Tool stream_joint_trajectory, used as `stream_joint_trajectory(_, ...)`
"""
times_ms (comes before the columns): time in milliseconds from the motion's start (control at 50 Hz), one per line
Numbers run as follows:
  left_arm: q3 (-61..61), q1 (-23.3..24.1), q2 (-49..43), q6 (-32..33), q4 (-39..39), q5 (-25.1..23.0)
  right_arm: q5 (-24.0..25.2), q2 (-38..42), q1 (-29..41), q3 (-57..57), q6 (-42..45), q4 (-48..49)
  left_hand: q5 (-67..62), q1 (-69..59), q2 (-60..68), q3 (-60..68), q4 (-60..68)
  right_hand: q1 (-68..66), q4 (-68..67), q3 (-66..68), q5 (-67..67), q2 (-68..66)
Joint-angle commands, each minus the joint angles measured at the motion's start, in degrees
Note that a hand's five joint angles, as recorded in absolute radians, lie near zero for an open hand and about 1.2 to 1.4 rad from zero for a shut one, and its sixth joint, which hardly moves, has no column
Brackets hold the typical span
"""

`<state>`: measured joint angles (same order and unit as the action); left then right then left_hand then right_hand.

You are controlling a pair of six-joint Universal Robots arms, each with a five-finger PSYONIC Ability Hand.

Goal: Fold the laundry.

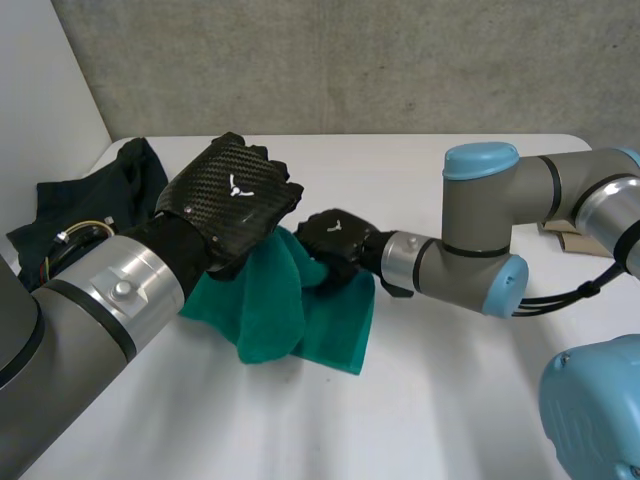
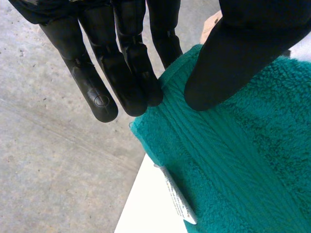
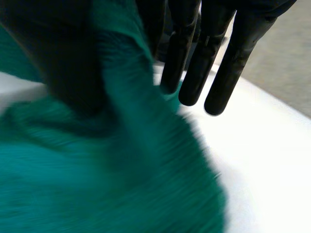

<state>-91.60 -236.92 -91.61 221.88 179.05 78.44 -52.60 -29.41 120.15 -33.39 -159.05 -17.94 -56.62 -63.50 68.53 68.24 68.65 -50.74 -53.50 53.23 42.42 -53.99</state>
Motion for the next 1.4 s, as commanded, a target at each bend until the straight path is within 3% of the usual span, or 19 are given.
stream_joint_trajectory(20, 2.7, -1.3, -1.9, -0.4, 1.6, 0.1, -20.1, -0.1, -0.5, 9.0, -1.4, 1.3, -13.4, -16.5, 11.5, 11.8, 11.4, -29.3, -26.5, 26.8, 27.6, -26.0)
stream_joint_trajectory(80, 3.8, -3.1, -3.0, -1.6, 4.7, 1.3, -24.5, -2.8, -1.6, 8.0, -0.4, 1.7, -13.4, -16.5, 11.5, 11.8, 11.4, -29.3, -26.5, 26.8, 27.6, -26.0)
stream_joint_trajectory(140, 3.8, -6.0, -4.2, -4.4, 8.3, 3.1, -24.3, -8.5, -4.4, 1.9, 3.7, 1.2, -13.4, -16.5, 11.5, 11.8, 11.4, -29.3, -26.5, 26.8, 27.6, -26.0)
stream_joint_trajectory(320, 2.8, -6.5, -12.1, -10.2, 10.6, 3.7, -25.9, -28.7, -6.9, -27.8, 22.7, 1.2, -13.4, -16.5, 11.5, 11.8, 11.4, -29.3, -26.5, 26.8, 27.6, -26.0)
stream_joint_trajectory(520, 3.2, -4.3, -23.3, -12.0, 10.4, 5.1, -28.9, -35.2, -7.7, -46.1, 29.2, -1.2, -13.4, -16.5, 11.5, 11.8, 11.4, -29.3, -26.5, 26.8, 27.6, -26.0)
stream_joint_trajectory(620, 7.3, -4.5, -28.4, -11.4, 11.1, 8.0, -29.5, -35.5, -7.8, -45.3, 30.5, -0.1, -13.4, -16.5, 11.5, 11.8, 11.4, -29.3, -26.5, 26.8, 27.6, -26.0)
stream_joint_trajectory(720, 19.2, -5.1, -32.0, -8.4, 12.8, 9.9, -30.1, -32.1, -7.2, -34.8, 27.7, 11.3, -13.4, -16.5, 11.5, 11.8, 11.4, -29.3, -26.5, 26.8, 27.6, -26.0)
stream_joint_trajectory(800, 30.5, -5.9, -32.8, -5.9, 19.6, 9.9, -30.4, -30.4, -7.4, -26.3, 23.1, 24.3, -13.4, -16.5, 11.5, 11.8, 11.4, -29.3, -26.5, 26.8, 27.6, -26.0)
stream_joint_trajectory(940, 38.6, -7.2, -30.2, -6.4, 44.3, 10.8, -31.9, -30.5, -7.7, -21.5, 19.1, 48.5, -13.4, -16.5, 11.5, 11.8, 11.4, -29.3, -26.5, 26.8, 27.6, -26.0)
stream_joint_trajectory(1020, 36.2, -7.2, -28.9, -6.5, 46.2, 10.9, -32.0, -30.6, -7.7, -22.5, 19.3, 53.4, -13.4, -16.5, 11.5, 11.8, 11.4, -29.3, -26.5, 26.8, 27.6, -26.0)
stream_joint_trajectory(1160, 20.4, -7.4, -26.8, -8.0, 42.5, 10.7, -30.5, -30.4, -7.9, -29.9, 19.4, 44.9, -13.4, -16.5, 11.5, 11.8, 11.4, -29.3, -26.5, 26.8, 27.6, -26.0)
stream_joint_trajectory(1260, 8.1, -7.1, -27.3, -9.1, 40.1, 10.5, -26.7, -29.7, -7.9, -39.5, 20.6, 39.1, -13.4, -16.5, 11.5, 11.8, 11.4, -29.3, -26.5, 26.8, 27.6, -26.0)
stream_joint_trajectory(1400, -3.1, -6.6, -26.6, -9.4, 36.6, 10.6, -24.0, -28.8, -11.3, -53.6, 28.0, 37.3, -13.4, -16.5, 11.5, 11.8, 11.4, -29.3, -26.5, 26.8, 27.6, -26.0)
